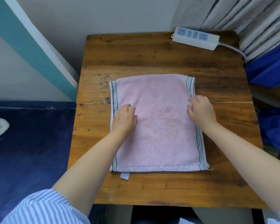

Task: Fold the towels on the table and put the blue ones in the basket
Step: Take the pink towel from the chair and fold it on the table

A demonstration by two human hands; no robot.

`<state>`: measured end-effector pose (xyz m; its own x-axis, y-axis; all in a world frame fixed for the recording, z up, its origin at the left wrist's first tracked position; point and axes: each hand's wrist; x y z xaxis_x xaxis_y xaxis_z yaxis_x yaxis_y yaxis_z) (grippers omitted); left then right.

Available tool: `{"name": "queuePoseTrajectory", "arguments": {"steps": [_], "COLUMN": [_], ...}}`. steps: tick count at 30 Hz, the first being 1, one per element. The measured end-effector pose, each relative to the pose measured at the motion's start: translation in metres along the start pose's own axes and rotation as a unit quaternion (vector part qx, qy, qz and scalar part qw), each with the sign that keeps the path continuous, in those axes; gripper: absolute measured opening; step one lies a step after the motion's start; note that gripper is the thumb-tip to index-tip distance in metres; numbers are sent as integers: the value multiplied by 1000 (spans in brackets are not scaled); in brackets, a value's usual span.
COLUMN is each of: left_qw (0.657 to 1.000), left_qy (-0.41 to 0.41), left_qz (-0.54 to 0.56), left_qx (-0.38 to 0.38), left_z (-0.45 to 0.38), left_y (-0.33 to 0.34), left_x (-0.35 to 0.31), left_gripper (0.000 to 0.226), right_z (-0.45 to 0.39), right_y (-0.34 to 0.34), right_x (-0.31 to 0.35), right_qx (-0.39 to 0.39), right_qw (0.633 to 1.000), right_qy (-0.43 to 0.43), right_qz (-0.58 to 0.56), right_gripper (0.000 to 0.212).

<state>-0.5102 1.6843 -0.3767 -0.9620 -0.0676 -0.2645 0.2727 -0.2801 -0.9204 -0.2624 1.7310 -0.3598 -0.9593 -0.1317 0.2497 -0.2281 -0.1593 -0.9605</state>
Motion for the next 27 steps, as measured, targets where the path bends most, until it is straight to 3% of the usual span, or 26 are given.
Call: {"name": "queuePoseTrajectory", "arguments": {"steps": [2, 8, 11, 17, 22, 25, 27], "left_qw": [1000, 997, 998, 996, 995, 998, 999], "left_qy": [-20, -70, -65, -90, -87, -60, -26], "left_qz": [10, 11, -16, -26, -32, 0, 12], "left_qx": [-14, 9, -5, 4, 27, -22, -32], "left_z": [-24, -39, -40, -41, -41, -55, -76], "left_y": [11, 47, 54, 55, 40, 25, 22], "left_x": [-6, -5, 1, -2, -1, -6, -11], "left_gripper": [42, 58, 66, 82, 88, 76, 58], "right_z": [-26, -45, -56, -89, -99, -93, -95], "right_y": [8, 49, 58, 43, 32, 32, 38], "right_x": [8, 31, 19, -39, -39, -12, 16], "right_qx": [-3, 130, 155, 123, 104, 23, 27], "right_qw": [998, 979, 973, 989, 991, 998, 998], "right_qy": [-50, -142, -157, -51, 45, 15, -55], "right_qz": [33, 72, 60, 66, 66, 62, 31], "right_gripper": [33, 54, 57, 57, 59, 56, 53]}}
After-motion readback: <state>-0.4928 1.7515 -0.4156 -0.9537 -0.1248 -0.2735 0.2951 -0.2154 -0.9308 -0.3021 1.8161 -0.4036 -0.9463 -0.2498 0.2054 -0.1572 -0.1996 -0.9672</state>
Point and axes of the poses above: each hand's wrist, its own z-axis away from the middle knuckle, its own y-axis out of the palm, x = y × z, and after that the axes turned 1 degree about x, right-handed
